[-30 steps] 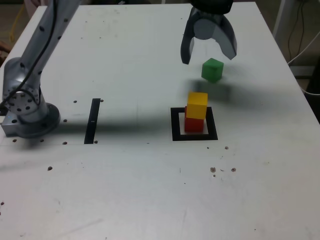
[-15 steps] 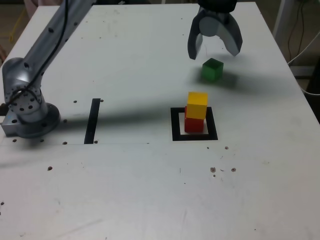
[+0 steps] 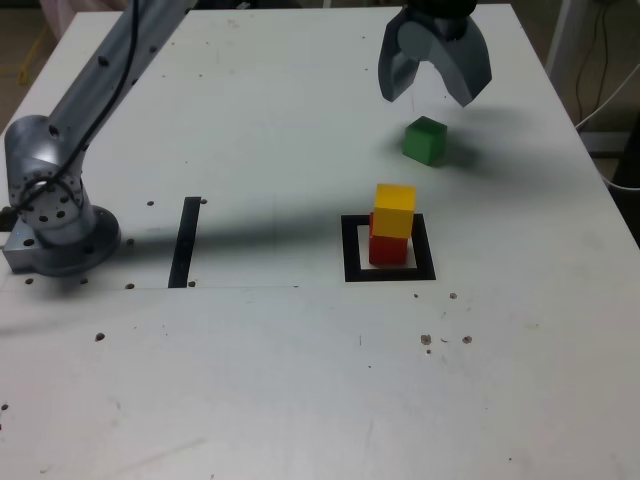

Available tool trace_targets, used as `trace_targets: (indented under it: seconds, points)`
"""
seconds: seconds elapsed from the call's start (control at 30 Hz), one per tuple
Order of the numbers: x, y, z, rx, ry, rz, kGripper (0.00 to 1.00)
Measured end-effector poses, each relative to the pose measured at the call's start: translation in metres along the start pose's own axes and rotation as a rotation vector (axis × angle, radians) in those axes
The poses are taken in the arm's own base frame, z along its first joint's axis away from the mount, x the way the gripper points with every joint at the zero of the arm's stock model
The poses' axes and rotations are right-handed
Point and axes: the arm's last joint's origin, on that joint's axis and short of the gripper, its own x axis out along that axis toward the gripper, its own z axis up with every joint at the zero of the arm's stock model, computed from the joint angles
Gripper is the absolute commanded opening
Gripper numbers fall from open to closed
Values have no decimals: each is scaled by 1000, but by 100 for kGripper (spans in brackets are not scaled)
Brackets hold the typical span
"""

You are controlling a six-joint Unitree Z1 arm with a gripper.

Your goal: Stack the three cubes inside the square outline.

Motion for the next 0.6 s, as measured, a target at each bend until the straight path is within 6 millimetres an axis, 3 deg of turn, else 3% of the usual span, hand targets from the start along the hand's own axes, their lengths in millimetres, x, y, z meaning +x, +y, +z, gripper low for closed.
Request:
trace_targets:
  seconds: [0.33, 0.6]
  points:
    - [3, -1, 2, 19, 8, -1, 99]
    - [9, -8, 16, 32, 7, -17, 98]
